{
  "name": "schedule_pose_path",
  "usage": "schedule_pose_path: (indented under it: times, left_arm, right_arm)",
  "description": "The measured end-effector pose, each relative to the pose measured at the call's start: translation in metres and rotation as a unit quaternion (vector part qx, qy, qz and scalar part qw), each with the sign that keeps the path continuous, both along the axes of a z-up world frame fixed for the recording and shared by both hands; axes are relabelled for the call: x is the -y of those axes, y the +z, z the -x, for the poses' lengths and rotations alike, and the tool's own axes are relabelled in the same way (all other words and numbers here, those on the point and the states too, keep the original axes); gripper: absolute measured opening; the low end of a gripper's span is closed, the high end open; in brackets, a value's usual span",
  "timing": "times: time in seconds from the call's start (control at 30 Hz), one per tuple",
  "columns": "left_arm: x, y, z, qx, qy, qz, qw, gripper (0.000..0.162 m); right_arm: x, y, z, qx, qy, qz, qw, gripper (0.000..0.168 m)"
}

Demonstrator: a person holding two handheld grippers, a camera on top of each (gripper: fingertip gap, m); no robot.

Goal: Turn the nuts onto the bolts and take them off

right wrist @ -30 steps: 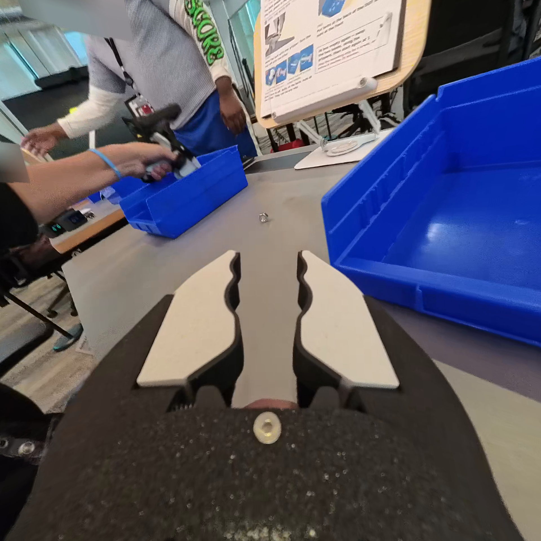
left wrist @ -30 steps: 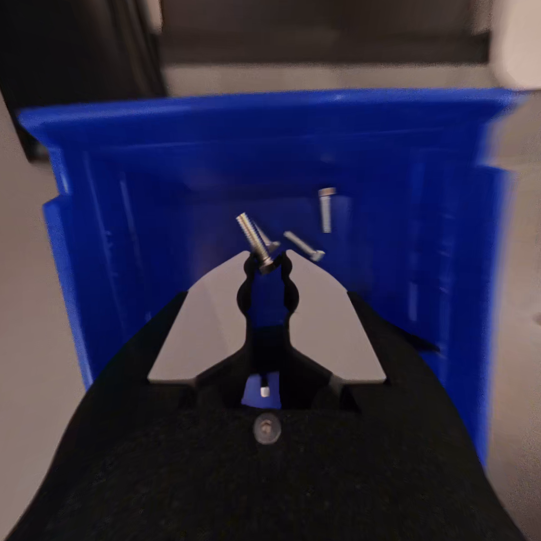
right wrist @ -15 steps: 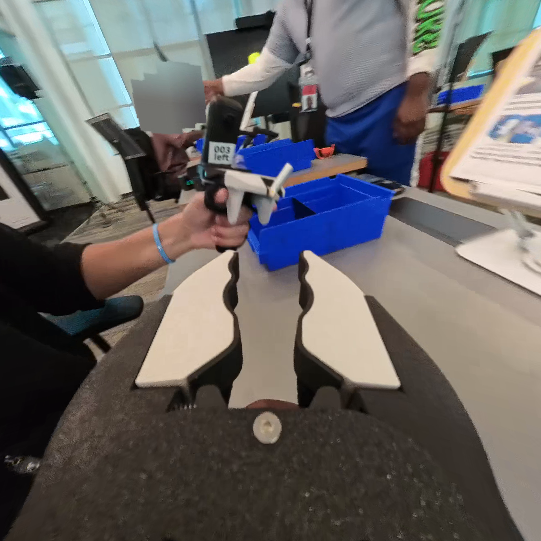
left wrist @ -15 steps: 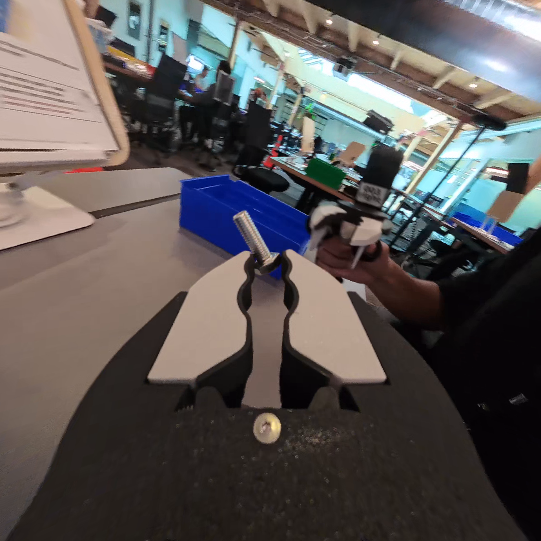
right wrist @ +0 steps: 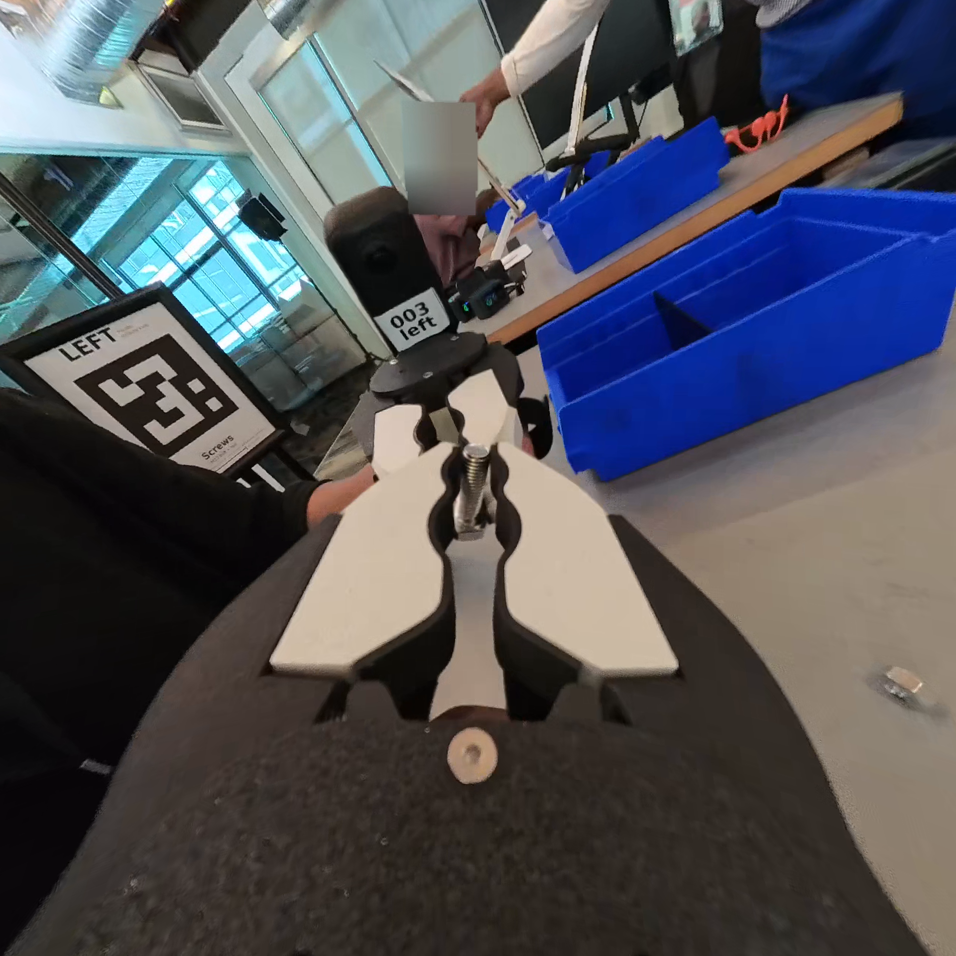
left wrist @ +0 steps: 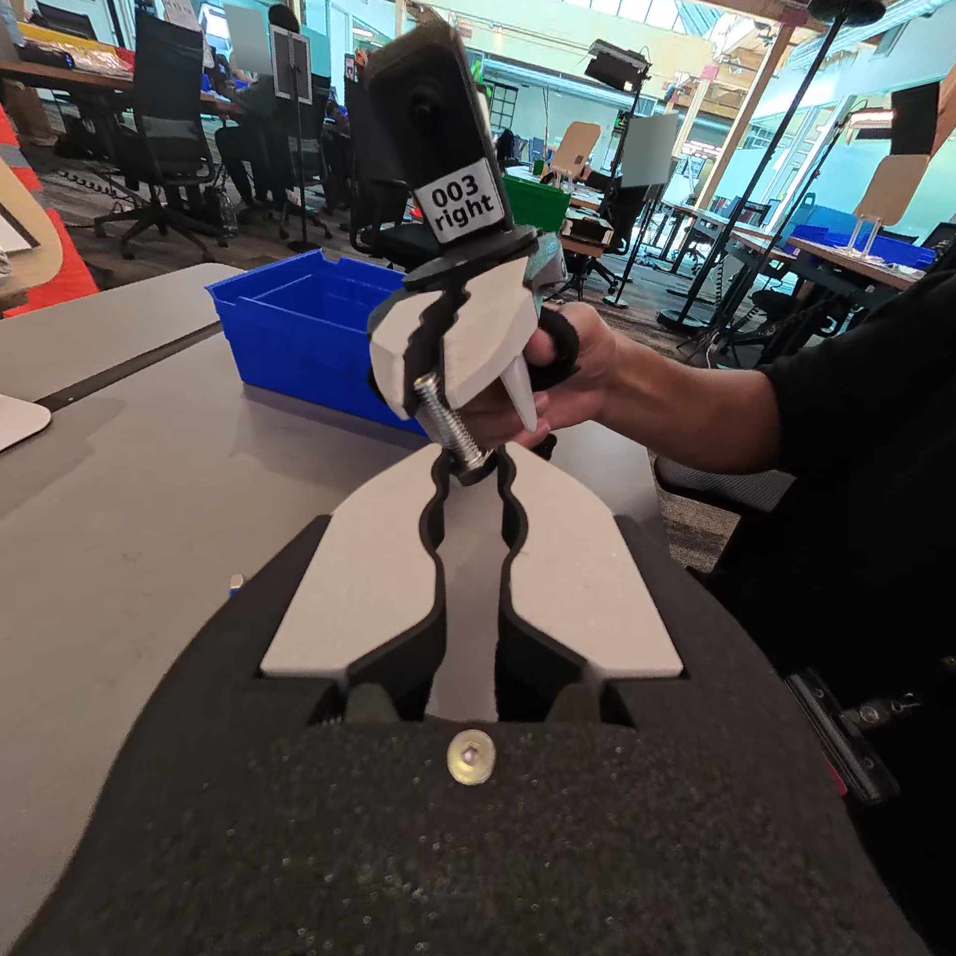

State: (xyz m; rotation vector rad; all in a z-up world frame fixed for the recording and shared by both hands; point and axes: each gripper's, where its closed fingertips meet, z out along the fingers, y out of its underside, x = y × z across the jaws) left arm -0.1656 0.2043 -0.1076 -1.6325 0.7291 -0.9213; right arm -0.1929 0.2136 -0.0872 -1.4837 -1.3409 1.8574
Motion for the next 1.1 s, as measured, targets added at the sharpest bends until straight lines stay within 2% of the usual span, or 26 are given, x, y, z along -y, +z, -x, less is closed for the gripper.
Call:
schedule_pose_path:
  times: [0.17, 0.27, 0.33, 0.43, 0.5, 0.57, 0.7, 0.8, 1.1]
  left_arm:
    - [-0.006, -0.002, -0.004, 0.012, 0.016, 0.014, 1.000, 0.017]
    - [-0.008, 0.001, -0.006, 0.047, 0.009, 0.038, 0.998, 0.027]
    - [-0.009, 0.006, -0.004, 0.075, 0.008, 0.045, 0.996, 0.027]
    - [-0.012, 0.012, 0.001, 0.105, 0.008, 0.051, 0.993, 0.021]
    - [-0.018, 0.010, 0.007, 0.114, 0.031, 0.060, 0.991, 0.040]
    - [-0.016, 0.011, 0.007, 0.128, 0.025, 0.060, 0.990, 0.041]
    - [-0.013, 0.001, -0.001, 0.089, 0.022, 0.053, 0.994, 0.041]
    - [-0.014, 0.002, -0.002, 0.080, 0.028, 0.045, 0.995, 0.033]
    - [-0.024, -0.007, 0.008, 0.030, 0.081, 0.017, 0.996, 0.026]
  right_arm:
    - [-0.002, -0.002, -0.004, -0.004, -0.008, -0.004, 1.000, 0.009]
    - [-0.002, 0.000, -0.004, -0.019, -0.034, -0.066, 0.997, 0.009]
    - [-0.002, 0.004, -0.003, -0.034, -0.051, -0.097, 0.993, 0.009]
    - [-0.001, 0.011, -0.004, -0.066, -0.055, -0.092, 0.992, 0.009]
    - [0.001, 0.017, -0.005, -0.095, -0.051, -0.071, 0.992, 0.009]
    - [0.001, 0.017, -0.003, -0.108, -0.058, -0.061, 0.991, 0.009]
    - [-0.003, 0.019, 0.002, -0.117, -0.070, -0.053, 0.989, 0.009]
    - [-0.004, 0.014, 0.006, -0.097, -0.075, -0.069, 0.990, 0.009]
    - [-0.011, 0.007, 0.011, -0.062, -0.110, -0.076, 0.989, 0.009]
